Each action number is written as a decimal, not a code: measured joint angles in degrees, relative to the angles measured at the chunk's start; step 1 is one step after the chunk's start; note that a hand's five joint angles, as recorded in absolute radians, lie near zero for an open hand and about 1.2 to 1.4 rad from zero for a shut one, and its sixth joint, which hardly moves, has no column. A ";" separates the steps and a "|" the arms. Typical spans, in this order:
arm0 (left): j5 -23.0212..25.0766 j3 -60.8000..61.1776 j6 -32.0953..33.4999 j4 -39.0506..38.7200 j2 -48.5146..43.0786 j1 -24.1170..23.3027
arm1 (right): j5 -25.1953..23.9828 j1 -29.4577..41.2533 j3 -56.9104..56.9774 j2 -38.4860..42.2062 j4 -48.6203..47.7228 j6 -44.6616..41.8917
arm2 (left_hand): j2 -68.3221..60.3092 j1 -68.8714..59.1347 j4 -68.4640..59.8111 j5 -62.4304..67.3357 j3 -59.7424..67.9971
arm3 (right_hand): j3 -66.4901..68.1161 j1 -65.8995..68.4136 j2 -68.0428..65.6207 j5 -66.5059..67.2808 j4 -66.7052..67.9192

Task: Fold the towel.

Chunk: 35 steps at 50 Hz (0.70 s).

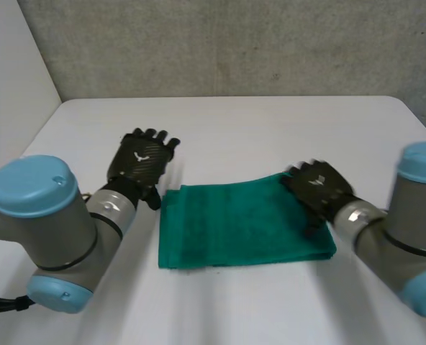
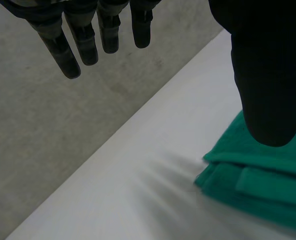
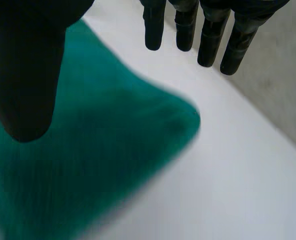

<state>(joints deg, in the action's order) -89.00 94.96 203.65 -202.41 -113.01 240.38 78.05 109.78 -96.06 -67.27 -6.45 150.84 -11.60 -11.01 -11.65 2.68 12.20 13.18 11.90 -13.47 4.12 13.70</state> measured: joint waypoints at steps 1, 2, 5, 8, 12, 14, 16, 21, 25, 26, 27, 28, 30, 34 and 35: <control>-0.02 -0.16 0.00 -0.01 -0.28 -0.47 | -0.30 -1.84 -1.99 -0.41 -0.23 -0.16 | 0.00 0.00 0.00 0.00 0.00 | 0.92 0.35 -0.83 0.71 0.60; -0.02 -0.16 0.00 -0.01 -0.28 -0.47 | -0.30 -1.84 -1.99 -0.41 -0.23 -0.16 | 0.00 0.00 0.00 0.00 0.00 | 0.92 0.35 -0.83 0.71 0.60; -0.10 -0.34 0.00 -0.01 -1.17 -1.75 | -1.92 -6.30 -6.50 -0.77 -0.98 -1.72 | 0.00 0.00 0.00 0.00 0.00 | 14.82 12.35 -14.76 13.17 14.12; -0.40 -0.12 -0.03 0.00 -1.60 -2.17 | -3.66 -8.67 -8.44 -0.02 -1.71 -3.64 | 0.00 0.00 0.00 0.00 0.00 | 40.65 34.42 -40.91 37.02 39.94; -1.28 0.24 -0.07 0.11 -1.52 -2.17 | -4.49 -9.38 -8.23 1.01 -2.90 -4.50 | 0.00 0.00 0.00 0.00 0.00 | 53.65 40.35 -53.70 49.81 53.35; -2.23 0.65 -0.14 0.25 -1.25 -2.00 | -4.44 -9.16 -6.93 1.37 -4.15 -3.98 | 0.00 0.00 0.00 0.00 0.00 | 54.45 40.87 -54.06 50.52 54.43; -2.94 0.99 -0.19 0.34 -0.96 -1.82 | -4.14 -8.15 -5.08 1.23 -4.95 -2.42 | 0.00 0.00 0.00 0.00 0.00 | 54.46 40.88 -54.07 50.82 54.47; -4.10 1.81 -0.25 0.45 0.25 -1.40 | -3.47 -2.08 1.54 0.41 -5.16 3.65 | 0.00 0.00 0.00 0.00 0.00 | 54.46 40.83 -54.06 51.67 54.48; -4.42 2.40 -0.27 0.50 1.74 -0.74 | -3.48 6.41 8.65 1.35 -2.38 8.03 | 0.00 0.00 0.00 0.00 0.00 | 54.47 40.83 -54.06 52.15 54.61; -4.42 2.40 -0.27 0.50 1.74 -0.74 | -3.48 6.41 8.65 1.35 -2.38 8.03 | 0.00 0.00 0.00 0.00 0.00 | 54.47 40.83 -54.06 52.15 54.61; -4.46 2.58 -0.38 0.55 2.30 -0.32 | -3.52 10.75 12.30 3.28 -0.30 9.00 | 0.00 0.00 0.00 0.00 0.00 | 54.53 40.83 -54.06 52.21 54.61; -4.46 2.67 -0.50 0.59 2.65 -0.04 | -3.56 13.83 14.86 5.13 1.40 9.40 | 0.00 0.00 0.00 0.00 0.00 | 54.53 40.83 -54.06 52.32 54.62; -4.45 2.78 -0.72 0.68 3.04 0.31 | -3.47 17.34 17.97 7.65 3.50 9.68 | 0.00 0.00 0.00 0.00 0.00 | 54.53 40.83 -54.06 52.41 54.62; -4.35 3.02 -1.82 1.20 3.73 0.98 | -2.78 24.16 25.03 14.42 9.30 9.90 | 0.00 0.00 0.00 0.00 0.00 | 54.38 40.84 -53.92 52.33 54.47; -4.30 3.08 -2.26 1.42 3.86 1.14 | -2.29 25.60 26.90 16.36 11.00 9.95 | 0.00 0.00 0.00 0.00 0.00 | 51.87 40.68 -51.20 50.30 51.69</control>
<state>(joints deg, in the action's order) -93.30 98.04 201.39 -200.99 -109.15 241.52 75.76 135.38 -69.16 -50.91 4.55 160.78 -11.60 -11.01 -11.65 2.68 12.20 65.05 52.58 -64.67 54.42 65.39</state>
